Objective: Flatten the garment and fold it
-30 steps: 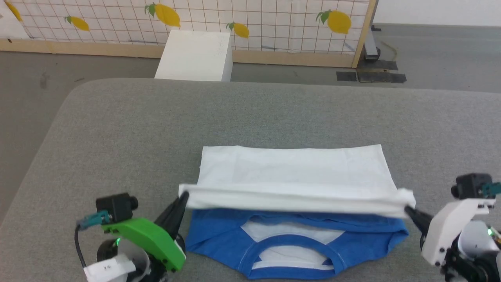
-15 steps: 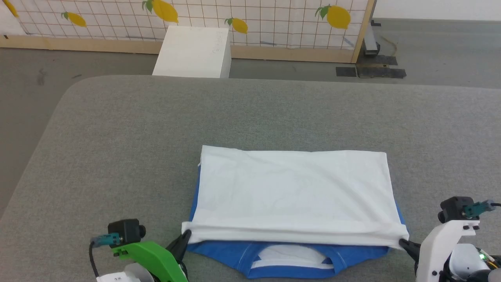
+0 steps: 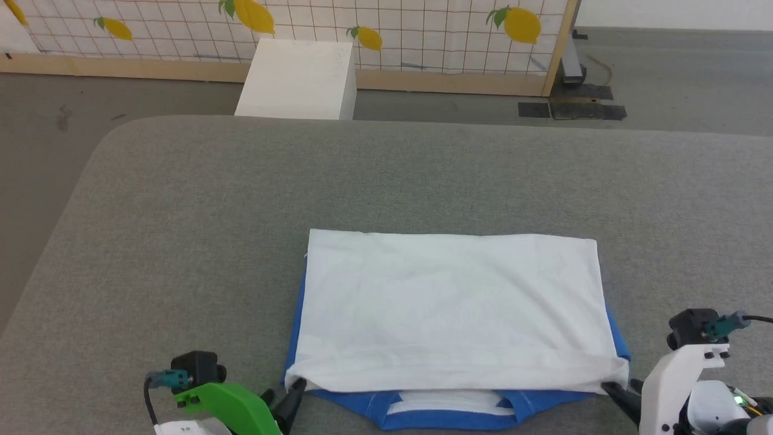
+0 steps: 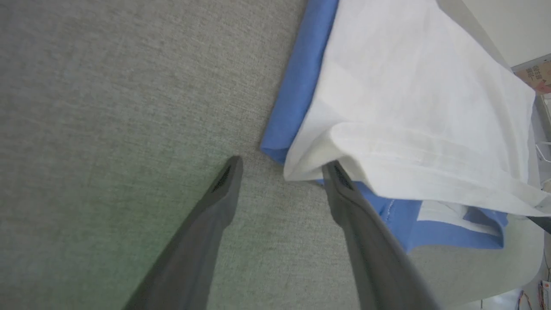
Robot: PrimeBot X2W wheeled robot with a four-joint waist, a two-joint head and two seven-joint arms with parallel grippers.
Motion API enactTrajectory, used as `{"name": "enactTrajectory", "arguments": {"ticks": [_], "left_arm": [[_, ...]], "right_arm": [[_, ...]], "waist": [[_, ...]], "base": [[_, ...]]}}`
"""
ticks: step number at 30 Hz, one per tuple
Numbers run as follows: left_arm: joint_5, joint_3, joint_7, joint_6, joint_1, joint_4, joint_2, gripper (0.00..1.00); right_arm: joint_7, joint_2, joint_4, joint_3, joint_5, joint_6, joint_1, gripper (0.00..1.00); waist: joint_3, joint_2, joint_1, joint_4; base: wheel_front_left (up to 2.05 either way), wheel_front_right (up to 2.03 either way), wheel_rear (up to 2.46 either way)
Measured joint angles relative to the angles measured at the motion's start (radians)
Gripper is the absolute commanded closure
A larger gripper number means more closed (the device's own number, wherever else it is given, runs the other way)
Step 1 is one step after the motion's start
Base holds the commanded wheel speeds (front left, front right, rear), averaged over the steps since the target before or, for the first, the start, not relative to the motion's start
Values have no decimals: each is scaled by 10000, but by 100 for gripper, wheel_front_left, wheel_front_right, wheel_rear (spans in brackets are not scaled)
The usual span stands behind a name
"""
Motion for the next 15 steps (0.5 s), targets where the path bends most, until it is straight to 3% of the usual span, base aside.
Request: {"name": "enactTrajectory", "arguments": {"ticks": [4, 11, 12, 15], "left_arm": [[-61, 23, 512, 295, 205, -232, 247, 0], [-230, 516, 1260, 1198, 684, -1549, 1093, 0], [-73, 920, 830, 1354, 709, -2000, 1356, 0], [470, 1490, -510, 1279, 632, -2589, 1582, 0]], "right_arm": [[213, -188, -230, -25, 240, 0, 113, 0], [830, -679, -1103, -775, 688, -2, 260, 0], [924, -798, -1384, -1093, 748, -2, 248, 0], [813, -978, -1574, -1371, 809, -2, 16, 0]], "waist": [[-116, 0, 0, -35], [-256, 0, 0, -99], [-240, 0, 0, -93], [-171, 0, 0, -88]], "base": [[0, 0, 0], [0, 0, 0], [0, 0, 0], [0, 0, 0]]}}
